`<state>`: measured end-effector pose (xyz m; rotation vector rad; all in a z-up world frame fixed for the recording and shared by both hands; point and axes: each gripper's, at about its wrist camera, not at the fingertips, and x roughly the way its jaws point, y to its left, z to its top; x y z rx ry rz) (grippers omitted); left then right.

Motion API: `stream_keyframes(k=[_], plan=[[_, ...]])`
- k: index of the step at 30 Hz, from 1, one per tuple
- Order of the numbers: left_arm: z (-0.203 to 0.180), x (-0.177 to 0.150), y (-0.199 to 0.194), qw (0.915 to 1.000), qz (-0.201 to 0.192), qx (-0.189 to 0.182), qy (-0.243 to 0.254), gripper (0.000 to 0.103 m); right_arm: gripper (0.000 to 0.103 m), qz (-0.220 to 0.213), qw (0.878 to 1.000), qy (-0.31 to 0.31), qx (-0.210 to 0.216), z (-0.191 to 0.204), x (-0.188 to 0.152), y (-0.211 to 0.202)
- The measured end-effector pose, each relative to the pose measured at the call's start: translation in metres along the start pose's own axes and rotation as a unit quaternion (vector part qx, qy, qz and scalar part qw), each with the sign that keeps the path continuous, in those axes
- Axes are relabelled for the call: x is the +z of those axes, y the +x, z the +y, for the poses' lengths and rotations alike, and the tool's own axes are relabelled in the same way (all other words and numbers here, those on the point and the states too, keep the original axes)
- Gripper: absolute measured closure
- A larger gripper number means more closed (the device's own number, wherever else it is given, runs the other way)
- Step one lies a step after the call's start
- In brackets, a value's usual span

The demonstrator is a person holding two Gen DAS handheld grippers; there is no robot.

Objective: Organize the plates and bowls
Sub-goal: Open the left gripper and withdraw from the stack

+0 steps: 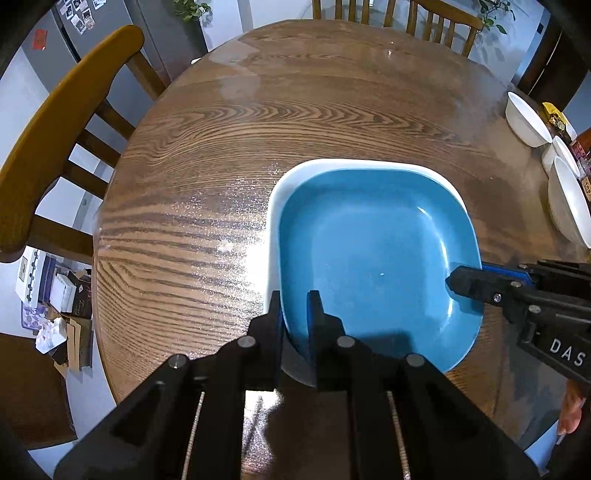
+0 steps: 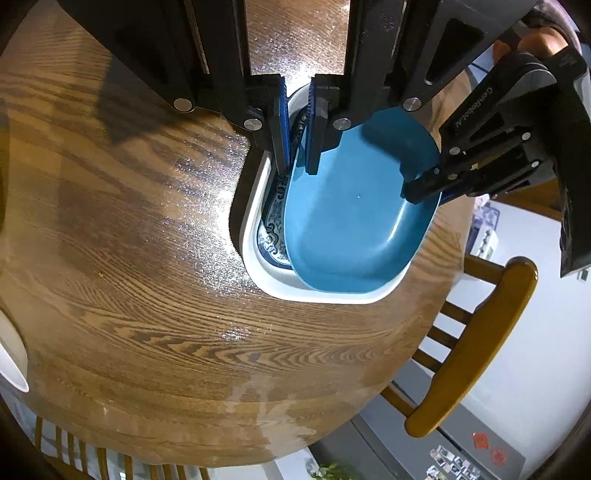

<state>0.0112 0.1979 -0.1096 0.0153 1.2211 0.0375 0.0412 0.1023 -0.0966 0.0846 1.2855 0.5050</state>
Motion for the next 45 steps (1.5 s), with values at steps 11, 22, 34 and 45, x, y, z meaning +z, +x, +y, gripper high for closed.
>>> stream_keyframes(k=[11,22,34,45], plan=[[0.01,0.0,-0.013,0.9996,-0.019,0.013,-0.014,0.071,0.066,-0.033,0.998,-0.029,-0.042,0.01,0.0,-0.015],[0.016,-0.009,-0.041,0.9978,-0.047,-0.004,-0.048,0.042,0.063,-0.06,0.998,0.006,0.002,-0.015,-0.015,-0.044],[-0.023,-0.018,-0.058,0.9967,-0.071,-0.026,-0.03,0.025,0.062,-0.084,0.995,0.055,0.019,-0.052,-0.042,-0.071],[-0.059,-0.03,-0.063,0.9975,-0.067,-0.023,-0.004,0.024,0.062,-0.095,0.993,0.061,0.016,-0.074,-0.058,-0.089]])
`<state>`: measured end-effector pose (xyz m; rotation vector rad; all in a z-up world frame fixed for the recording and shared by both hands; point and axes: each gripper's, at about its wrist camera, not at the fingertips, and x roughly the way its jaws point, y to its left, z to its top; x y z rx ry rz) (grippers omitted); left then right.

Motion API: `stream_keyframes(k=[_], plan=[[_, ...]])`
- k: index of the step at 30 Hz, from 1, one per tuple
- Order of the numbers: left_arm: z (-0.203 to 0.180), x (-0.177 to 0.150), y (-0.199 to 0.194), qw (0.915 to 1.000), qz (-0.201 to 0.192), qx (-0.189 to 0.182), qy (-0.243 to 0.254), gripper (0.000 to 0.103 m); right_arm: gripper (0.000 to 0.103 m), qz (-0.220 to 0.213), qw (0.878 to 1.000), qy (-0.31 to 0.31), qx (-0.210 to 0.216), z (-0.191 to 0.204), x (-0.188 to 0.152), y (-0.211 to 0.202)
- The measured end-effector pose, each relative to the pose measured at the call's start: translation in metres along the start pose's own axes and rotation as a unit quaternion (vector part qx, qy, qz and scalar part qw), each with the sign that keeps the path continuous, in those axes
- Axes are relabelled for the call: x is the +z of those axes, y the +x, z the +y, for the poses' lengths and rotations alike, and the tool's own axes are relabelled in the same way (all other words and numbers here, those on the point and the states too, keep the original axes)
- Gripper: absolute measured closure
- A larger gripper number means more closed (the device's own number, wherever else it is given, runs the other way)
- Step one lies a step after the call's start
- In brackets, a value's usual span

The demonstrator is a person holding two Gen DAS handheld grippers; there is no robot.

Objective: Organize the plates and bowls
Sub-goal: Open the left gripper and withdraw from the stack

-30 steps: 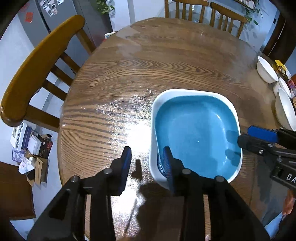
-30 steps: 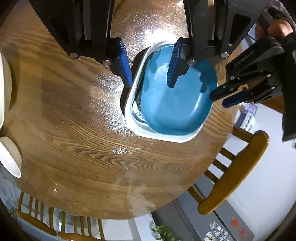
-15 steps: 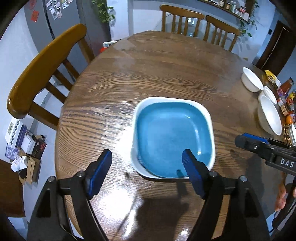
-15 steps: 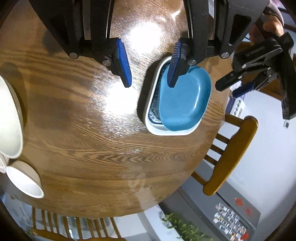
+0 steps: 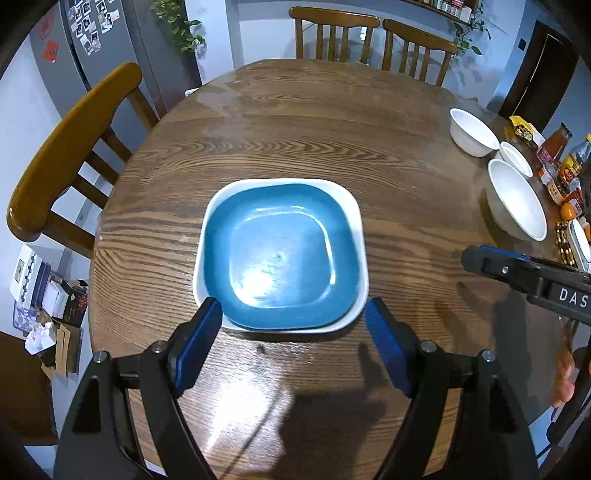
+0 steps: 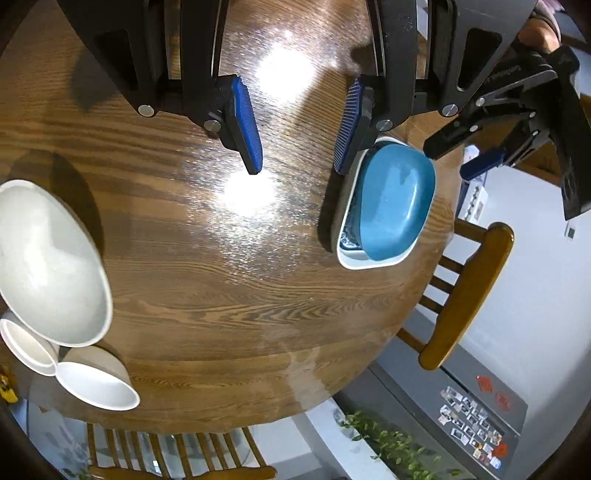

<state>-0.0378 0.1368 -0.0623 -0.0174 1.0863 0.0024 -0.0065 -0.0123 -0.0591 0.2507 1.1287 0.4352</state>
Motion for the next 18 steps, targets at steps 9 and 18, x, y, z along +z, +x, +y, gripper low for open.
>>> stream_keyframes(k=[9,18], plan=[[-0.032,-0.001,-0.007,0.9999,-0.001,-0.005,0.01,0.023,0.062,-0.013,1.0,0.007,-0.003,-0.02,-0.006,-0.025],[-0.07,0.0,-0.017,0.9994,-0.01,-0.012,0.029,0.023,0.062,-0.026,0.999,0.014,-0.017,-0.046,-0.014,-0.055]])
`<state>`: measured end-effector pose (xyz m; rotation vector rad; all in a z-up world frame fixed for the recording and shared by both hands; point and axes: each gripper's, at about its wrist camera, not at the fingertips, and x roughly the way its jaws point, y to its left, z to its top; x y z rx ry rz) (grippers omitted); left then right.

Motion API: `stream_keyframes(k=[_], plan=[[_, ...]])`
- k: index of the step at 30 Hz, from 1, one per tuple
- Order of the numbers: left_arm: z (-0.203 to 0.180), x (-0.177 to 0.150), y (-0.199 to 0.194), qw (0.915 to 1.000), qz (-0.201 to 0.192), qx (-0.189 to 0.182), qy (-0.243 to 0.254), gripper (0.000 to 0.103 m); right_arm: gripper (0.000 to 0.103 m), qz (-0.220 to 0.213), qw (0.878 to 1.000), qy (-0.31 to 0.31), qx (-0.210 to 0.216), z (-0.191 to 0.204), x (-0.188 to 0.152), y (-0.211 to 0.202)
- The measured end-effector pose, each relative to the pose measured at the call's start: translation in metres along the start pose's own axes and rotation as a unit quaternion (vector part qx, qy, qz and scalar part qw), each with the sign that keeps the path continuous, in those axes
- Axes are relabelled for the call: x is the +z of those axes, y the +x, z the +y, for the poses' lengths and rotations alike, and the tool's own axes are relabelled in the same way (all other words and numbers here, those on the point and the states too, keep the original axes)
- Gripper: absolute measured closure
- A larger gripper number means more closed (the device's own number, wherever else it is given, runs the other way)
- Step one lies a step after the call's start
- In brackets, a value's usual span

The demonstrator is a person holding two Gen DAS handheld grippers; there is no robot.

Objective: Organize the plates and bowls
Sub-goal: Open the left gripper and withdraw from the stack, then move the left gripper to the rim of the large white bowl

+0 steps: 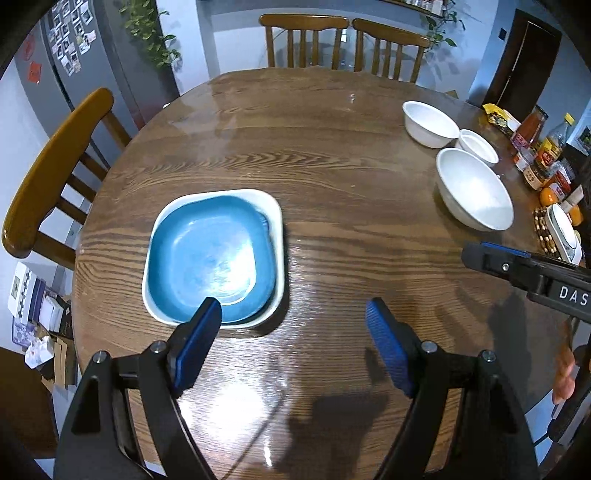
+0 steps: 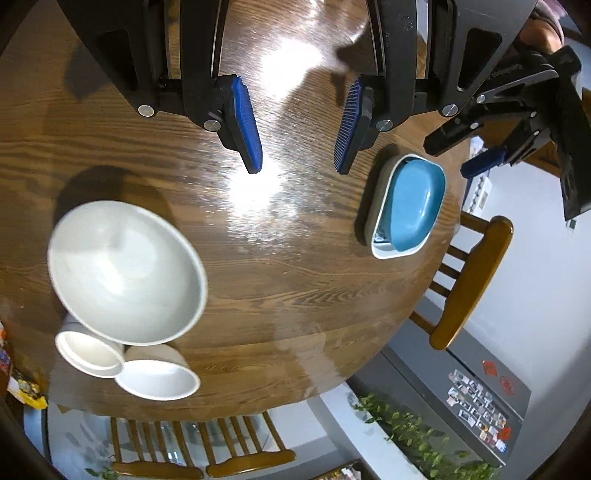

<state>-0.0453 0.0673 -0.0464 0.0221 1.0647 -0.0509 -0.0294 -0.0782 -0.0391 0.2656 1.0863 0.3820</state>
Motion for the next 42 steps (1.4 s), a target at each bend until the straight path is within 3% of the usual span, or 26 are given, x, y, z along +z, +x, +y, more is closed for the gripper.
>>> stream_keyframes(k=[16,26,32,35,42], plan=[[-0.058,-0.001,-0.007,0.9995,-0.008,0.001,0.029,0.023,0.062,-0.029,0.999,0.034,-0.017,-0.058,-0.015,-0.047],[-0.087,0.014,0.008,0.9999,-0.002,-0.01,0.008,0.023,0.062,-0.044,0.995,0.083,-0.036,-0.111,-0.028,-0.067],[-0.112,0.045,0.033,0.9993,-0.013,-0.024,-0.024,0.023,0.062,-0.066,0.992,0.096,-0.054,-0.132,-0.001,-0.064],[-0.124,0.058,0.051,0.9994,-0.012,-0.012,-0.03,0.023,0.062,-0.068,0.991,0.095,-0.067,-0.137,0.018,-0.054],[-0.143,0.08,0.087,0.9993,0.005,-0.009,-0.036,0.026,0.062,-0.044,0.991,0.084,-0.094,-0.152,0.051,-0.023]])
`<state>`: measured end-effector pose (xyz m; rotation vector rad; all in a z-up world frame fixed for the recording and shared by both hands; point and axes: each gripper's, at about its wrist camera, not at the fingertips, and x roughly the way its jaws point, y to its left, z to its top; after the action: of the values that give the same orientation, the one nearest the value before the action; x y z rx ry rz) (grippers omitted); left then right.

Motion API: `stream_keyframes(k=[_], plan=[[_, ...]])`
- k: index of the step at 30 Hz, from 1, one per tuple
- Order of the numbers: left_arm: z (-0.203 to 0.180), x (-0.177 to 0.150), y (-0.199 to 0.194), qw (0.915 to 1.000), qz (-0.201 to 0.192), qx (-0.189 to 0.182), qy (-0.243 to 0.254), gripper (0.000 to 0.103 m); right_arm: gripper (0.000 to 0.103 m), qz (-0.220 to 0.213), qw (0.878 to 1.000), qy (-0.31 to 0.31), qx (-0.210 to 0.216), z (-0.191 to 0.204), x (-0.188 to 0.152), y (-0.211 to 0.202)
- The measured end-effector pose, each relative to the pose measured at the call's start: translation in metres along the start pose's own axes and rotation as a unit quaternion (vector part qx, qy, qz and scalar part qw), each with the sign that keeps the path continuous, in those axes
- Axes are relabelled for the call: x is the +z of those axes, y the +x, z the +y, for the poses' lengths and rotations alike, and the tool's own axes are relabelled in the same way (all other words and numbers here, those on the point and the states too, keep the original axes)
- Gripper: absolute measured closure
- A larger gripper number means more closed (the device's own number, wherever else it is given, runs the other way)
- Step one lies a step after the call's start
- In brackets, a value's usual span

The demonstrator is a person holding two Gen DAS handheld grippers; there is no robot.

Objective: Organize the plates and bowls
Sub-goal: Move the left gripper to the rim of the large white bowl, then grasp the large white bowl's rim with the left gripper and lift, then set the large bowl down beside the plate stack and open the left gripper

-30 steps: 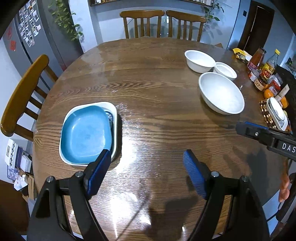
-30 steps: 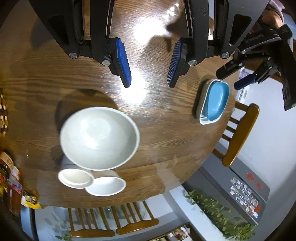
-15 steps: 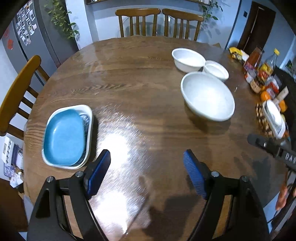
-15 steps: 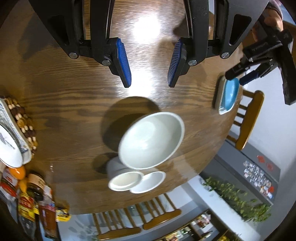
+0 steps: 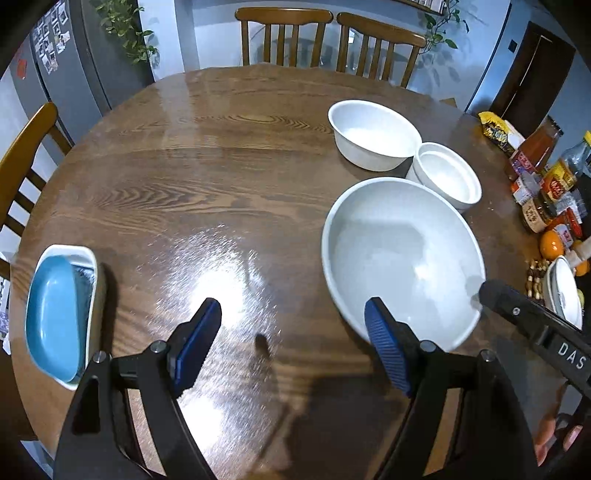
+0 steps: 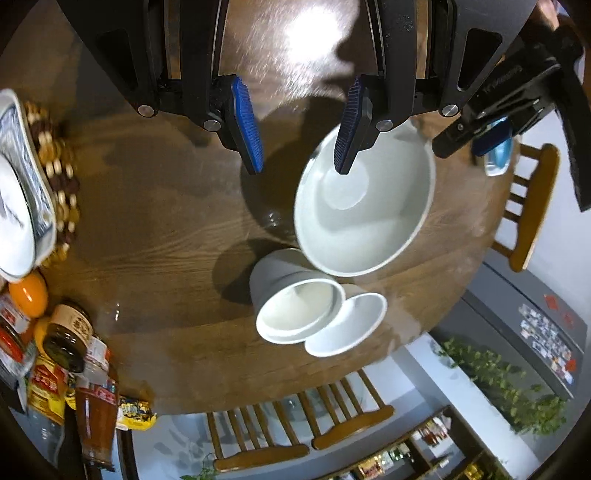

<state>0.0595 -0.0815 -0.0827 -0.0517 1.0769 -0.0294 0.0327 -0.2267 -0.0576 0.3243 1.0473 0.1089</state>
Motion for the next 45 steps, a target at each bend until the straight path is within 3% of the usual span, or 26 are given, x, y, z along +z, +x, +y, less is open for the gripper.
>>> stream_keyframes(k=[1,3,5,8,11,14,20,28,37,45], plan=[[-0.002,0.001,0.003,1.0,0.002,0.0,0.003,0.027,0.062,0.005,1.0,-0.003,-0.001,0.0,0.003,0.006],[-0.006,0.004,0.009,0.9999,0.009,-0.007,0.011,0.054,0.062,0.012,1.0,-0.009,-0.006,0.0,0.005,0.013],[-0.009,0.005,0.015,0.9996,0.017,-0.015,0.015,0.067,0.062,0.021,1.0,-0.013,-0.004,0.003,0.006,0.02],[-0.011,0.005,0.019,0.9992,0.022,-0.022,0.023,0.075,0.062,0.026,0.999,-0.023,0.001,0.006,0.005,0.025],[-0.013,0.004,0.022,0.9985,0.03,-0.03,0.035,0.089,0.079,0.036,0.999,-0.025,0.009,0.007,0.007,0.031],[-0.016,0.002,0.022,0.9979,0.031,-0.032,0.046,0.09,0.089,0.039,0.999,-0.031,0.008,0.009,0.007,0.034],[0.0,0.002,0.013,0.9986,0.026,-0.026,0.038,0.09,0.09,0.042,0.998,-0.034,0.019,0.019,0.005,0.03],[0.059,-0.006,-0.014,0.9999,0.006,0.01,-0.002,0.089,0.09,0.051,0.993,-0.089,0.053,0.08,-0.003,0.029],[0.123,-0.024,-0.014,0.9969,0.029,0.049,-0.054,0.089,0.089,0.094,0.983,-0.135,0.078,0.141,-0.023,0.059],[0.135,-0.027,-0.002,0.9956,0.046,0.06,-0.056,0.086,0.089,0.117,0.982,-0.133,0.069,0.149,-0.028,0.073]])
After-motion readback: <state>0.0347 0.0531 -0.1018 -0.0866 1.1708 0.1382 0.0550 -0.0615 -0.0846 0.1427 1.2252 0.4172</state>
